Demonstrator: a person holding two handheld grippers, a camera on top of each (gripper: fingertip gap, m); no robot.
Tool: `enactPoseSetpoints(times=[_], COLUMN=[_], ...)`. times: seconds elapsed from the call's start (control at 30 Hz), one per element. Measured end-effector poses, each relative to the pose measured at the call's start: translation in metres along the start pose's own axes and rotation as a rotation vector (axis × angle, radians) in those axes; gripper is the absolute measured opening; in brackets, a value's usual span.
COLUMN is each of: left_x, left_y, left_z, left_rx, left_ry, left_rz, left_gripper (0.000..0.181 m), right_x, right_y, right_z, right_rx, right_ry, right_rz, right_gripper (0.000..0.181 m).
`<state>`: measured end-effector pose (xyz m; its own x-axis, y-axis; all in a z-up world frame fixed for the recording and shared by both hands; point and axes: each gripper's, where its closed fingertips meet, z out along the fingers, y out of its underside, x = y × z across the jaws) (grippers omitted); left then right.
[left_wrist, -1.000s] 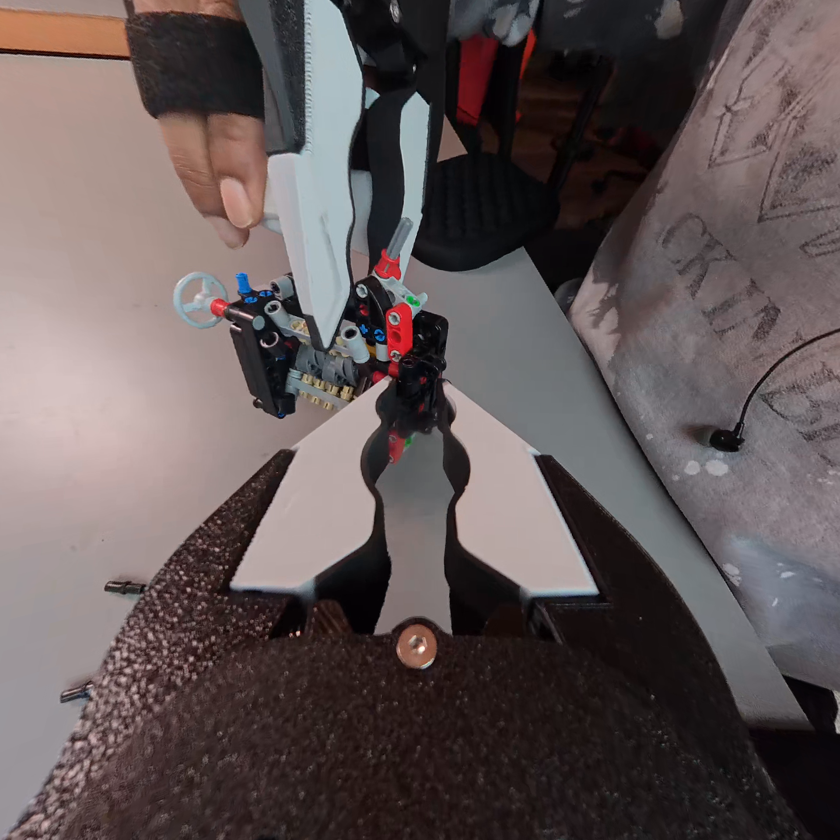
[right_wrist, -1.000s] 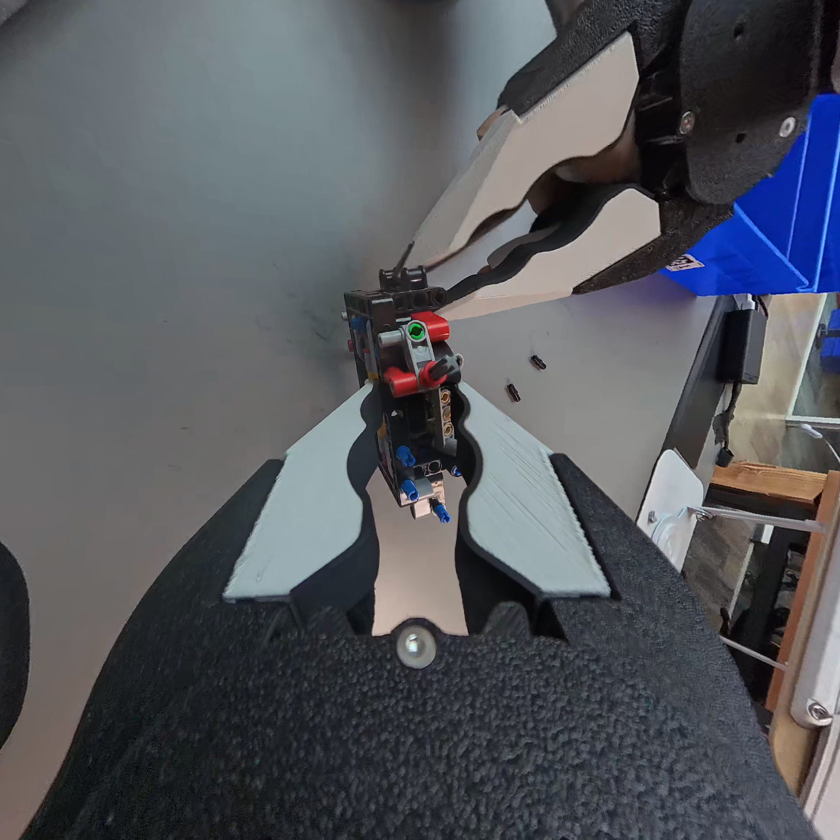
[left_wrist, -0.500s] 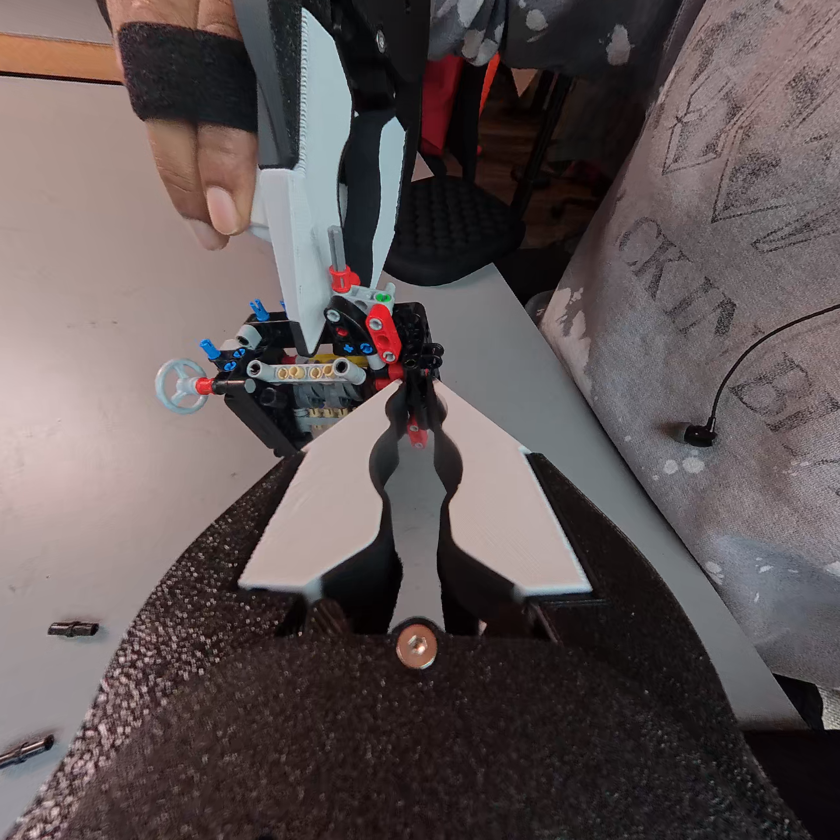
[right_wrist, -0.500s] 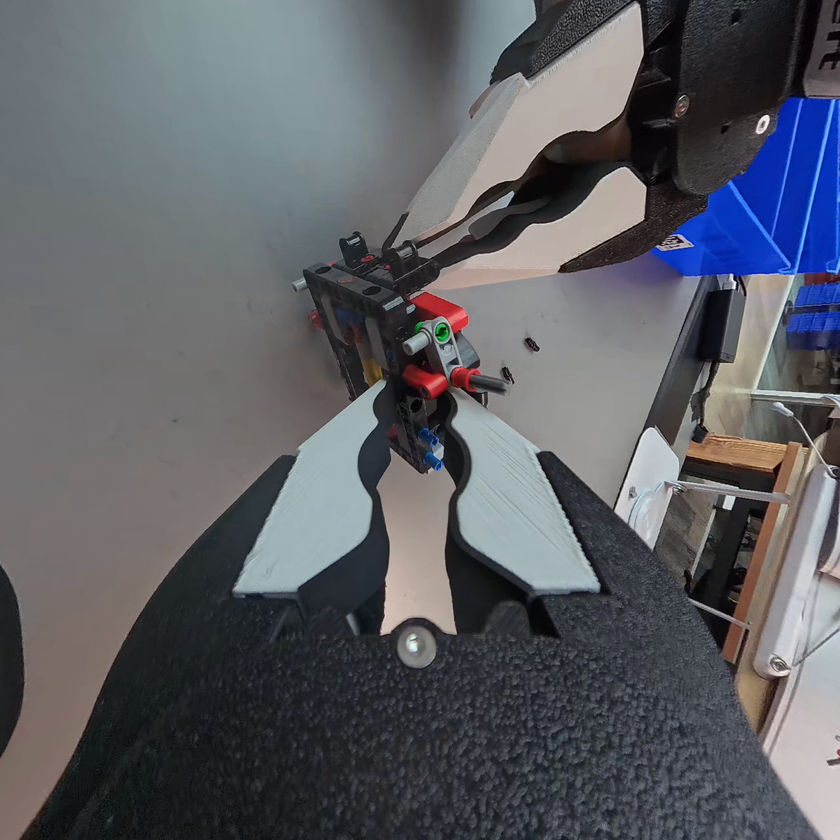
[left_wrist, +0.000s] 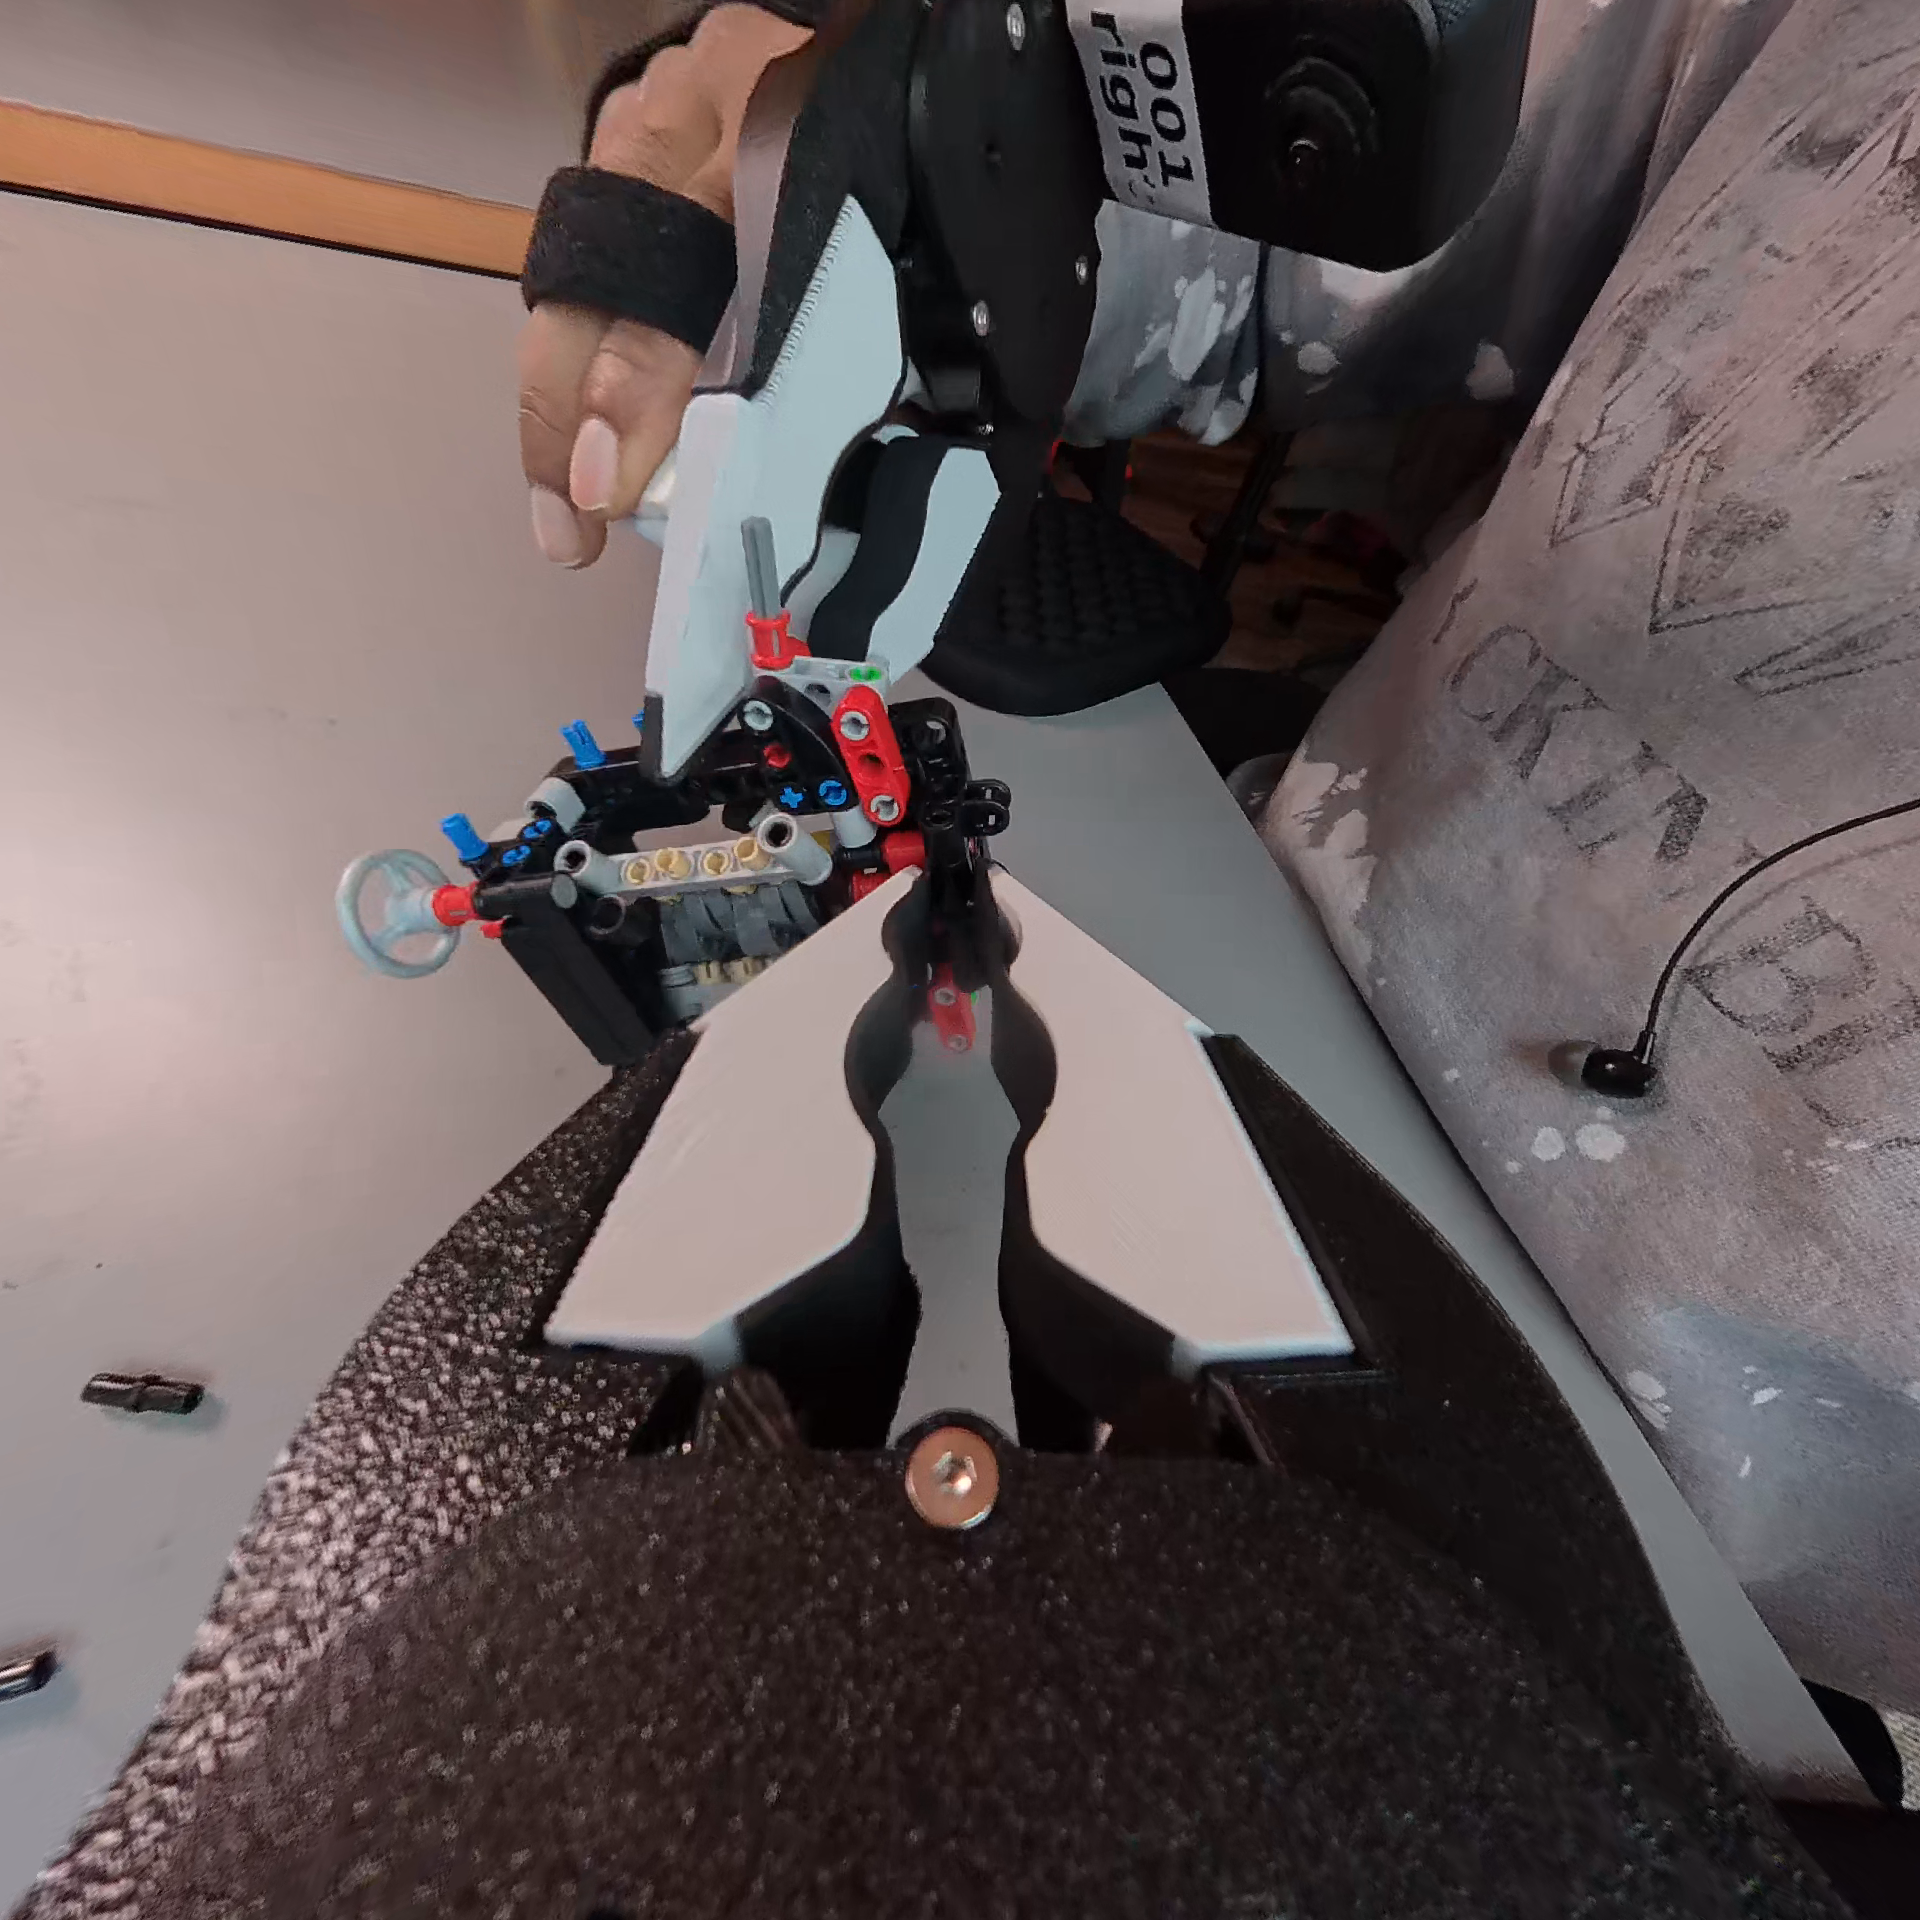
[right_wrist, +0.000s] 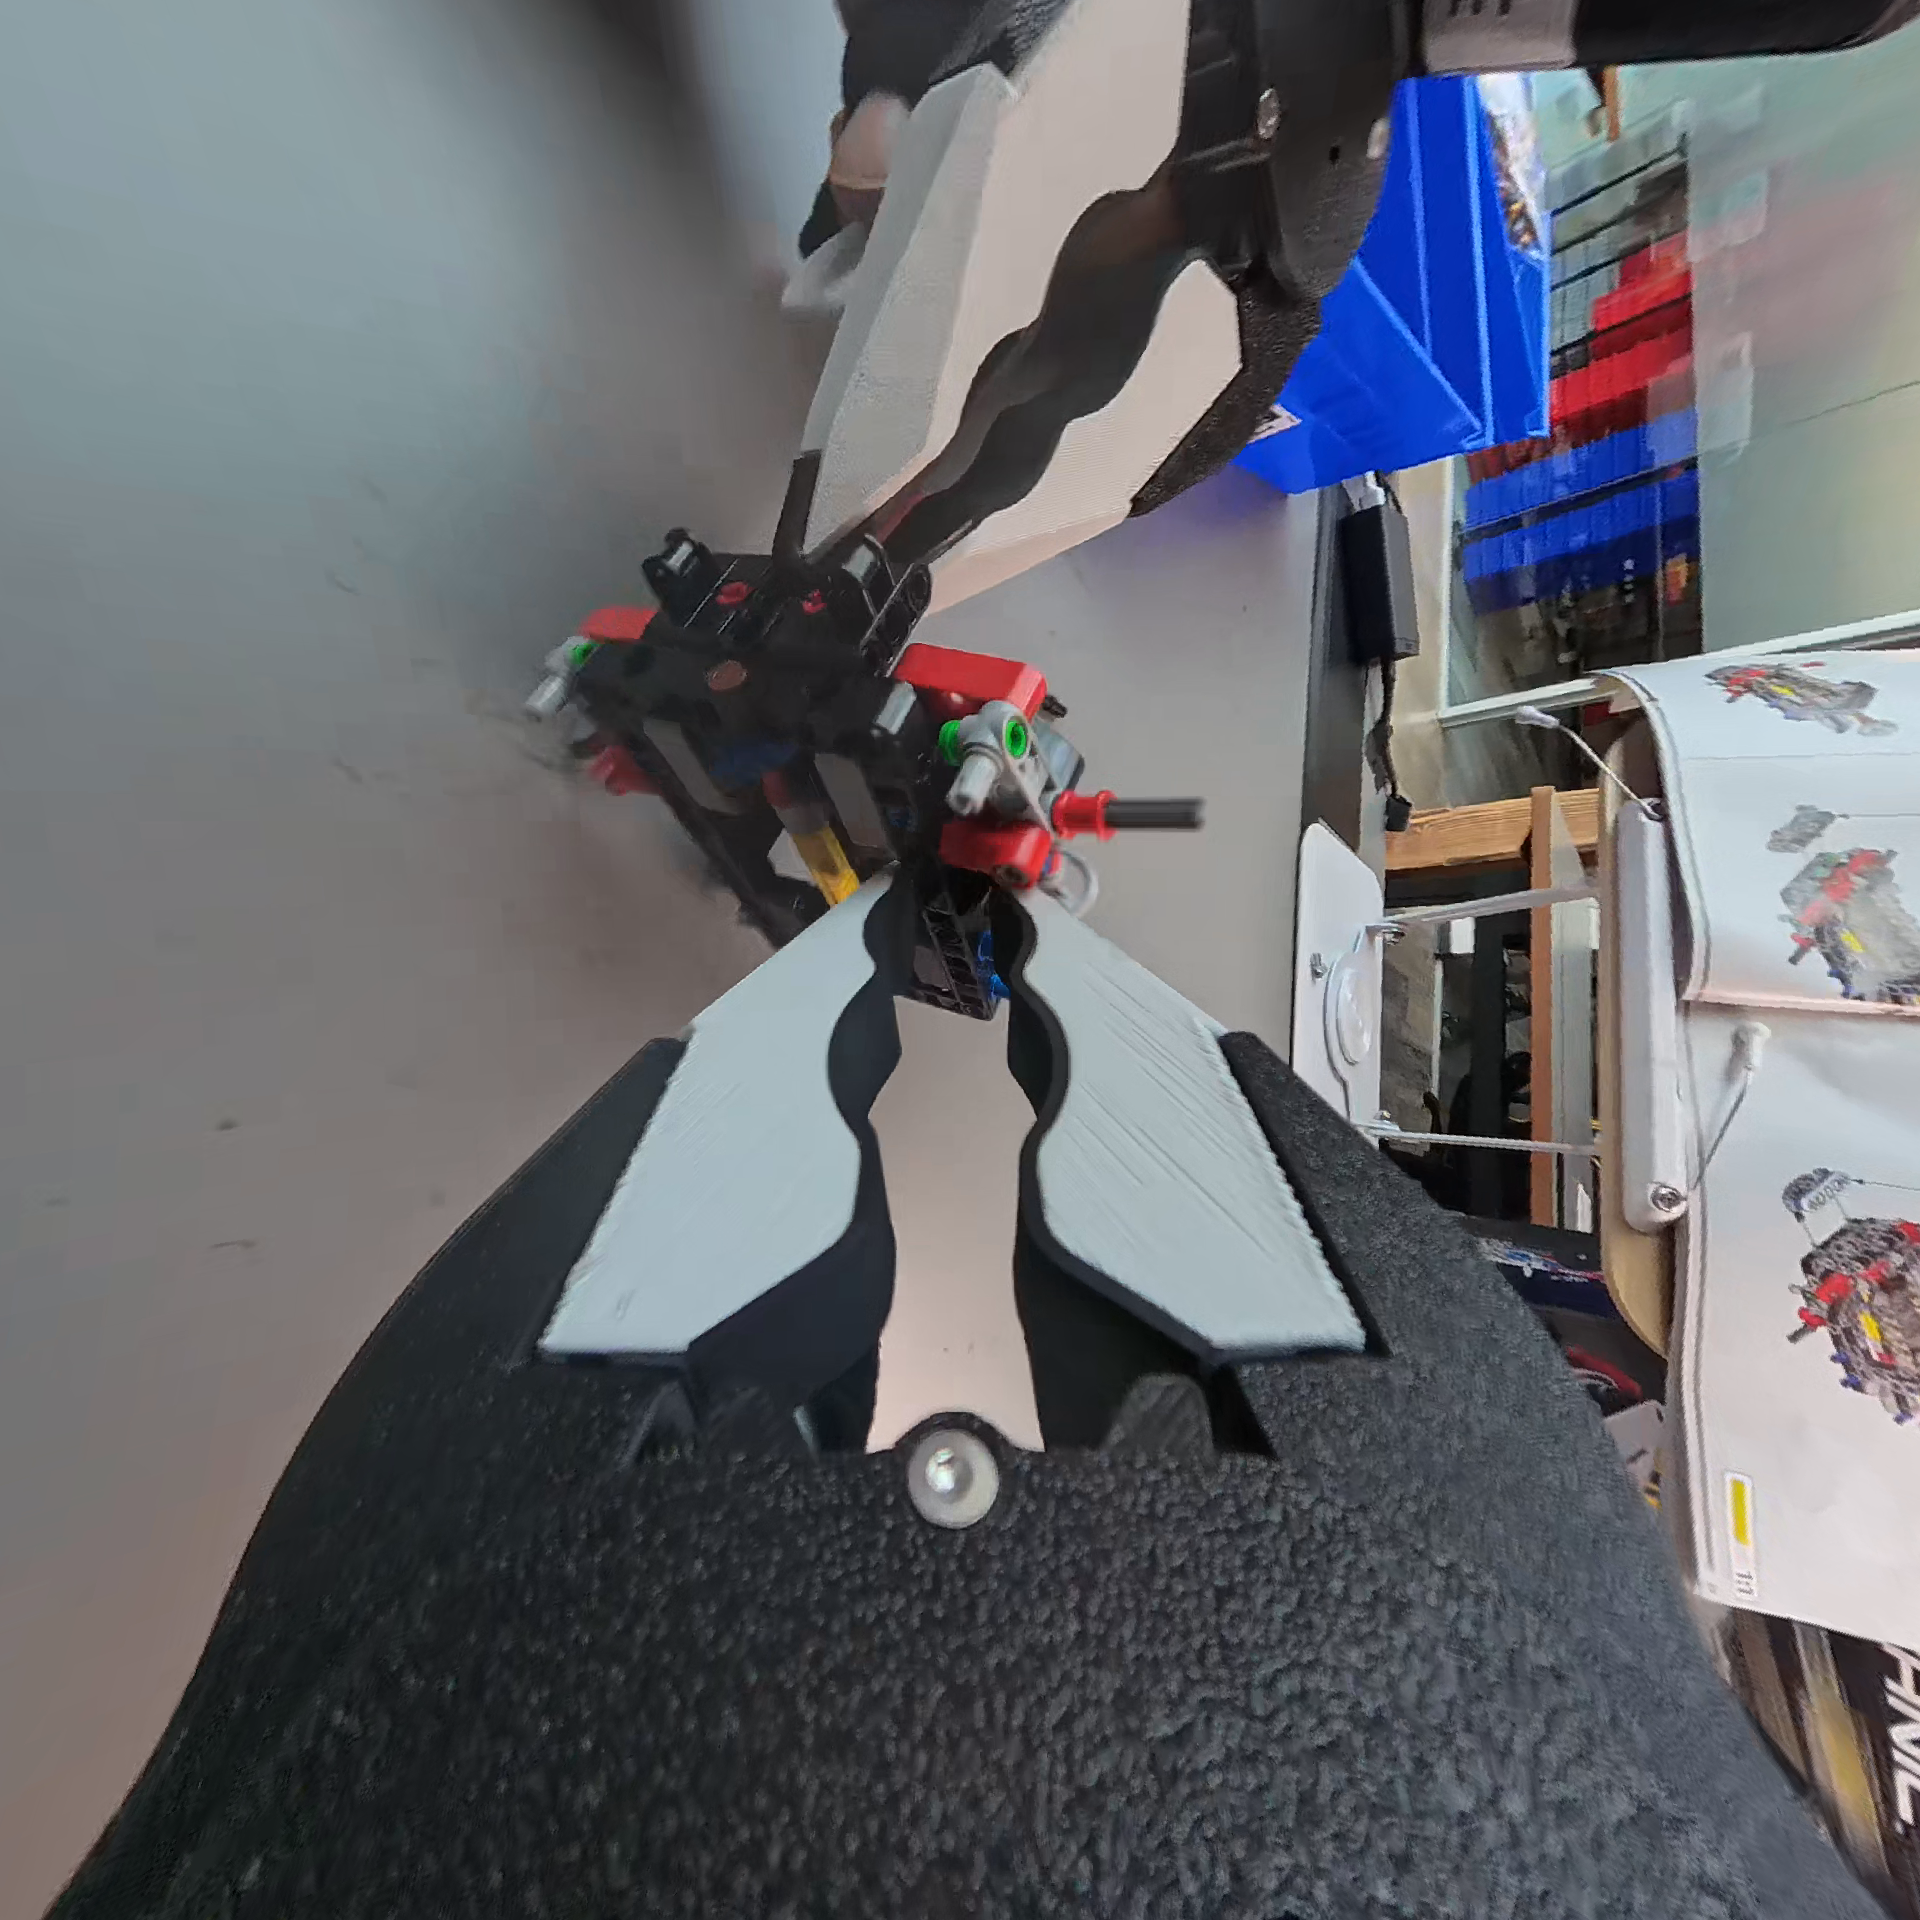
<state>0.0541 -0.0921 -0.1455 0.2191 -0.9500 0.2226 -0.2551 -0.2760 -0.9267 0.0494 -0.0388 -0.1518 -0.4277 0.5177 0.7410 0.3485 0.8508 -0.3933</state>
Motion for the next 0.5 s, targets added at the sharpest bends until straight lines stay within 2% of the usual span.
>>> enactPoseSetpoints(times=[0.03, 0.13, 0.23, 0.37, 0.5], left_x=[0.000, -0.009, -0.008, -0.010, -0.024], left_y=[-0.003, -0.009, -0.007, -0.002, -0.015], left_z=[-0.001, -0.007, -0.008, -0.006, -0.013], left_rx=[0.023, 0.091, 0.084, 0.072, 0.150], left_ry=[0.004, -0.038, -0.039, -0.047, -0.121], left_rz=[-0.011, -0.055, -0.062, -0.091, -0.188], left_gripper=[0.007, 0.007, 0.007, 0.009, 0.017], right_x=[0.005, 0.018, 0.013, 0.008, 0.021], right_y=[-0.002, 0.001, -0.001, 0.001, 0.007], right_z=[-0.001, 0.001, 0.006, 0.012, 0.010], right_rx=[0.011, 0.030, 0.106, 0.122, 0.093], right_ry=[0.044, 0.184, 0.182, 0.190, 0.286], right_rz=[0.007, 0.069, 0.185, 0.201, 0.251], right_gripper=[0.009, 0.011, 0.013, 0.008, 0.007])
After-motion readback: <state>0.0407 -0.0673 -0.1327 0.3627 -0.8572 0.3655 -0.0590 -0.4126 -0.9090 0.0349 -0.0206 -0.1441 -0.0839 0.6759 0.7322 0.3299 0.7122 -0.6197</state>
